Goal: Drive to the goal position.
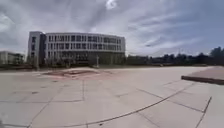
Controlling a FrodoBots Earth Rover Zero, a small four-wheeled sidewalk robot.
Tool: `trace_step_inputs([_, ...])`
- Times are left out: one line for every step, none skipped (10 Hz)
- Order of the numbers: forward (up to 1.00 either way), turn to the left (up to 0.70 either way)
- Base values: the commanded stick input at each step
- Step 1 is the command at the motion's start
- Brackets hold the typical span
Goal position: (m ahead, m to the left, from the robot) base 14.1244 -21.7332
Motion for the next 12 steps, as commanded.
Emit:
trace_step_inputs([0.50,0.00])
trace_step_inputs([0.50,0.00])
trace_step_inputs([0.50,0.00])
trace_step_inputs([0.50,0.00])
trace_step_inputs([0.50,0.00])
trace_step_inputs([0.50,0.00])
trace_step_inputs([0.50,0.00])
trace_step_inputs([0.50,0.00])
trace_step_inputs([0.50,0.00])
trace_step_inputs([0.50,0.00])
trace_step_inputs([0.50,-0.02])
trace_step_inputs([0.50,-0.23])
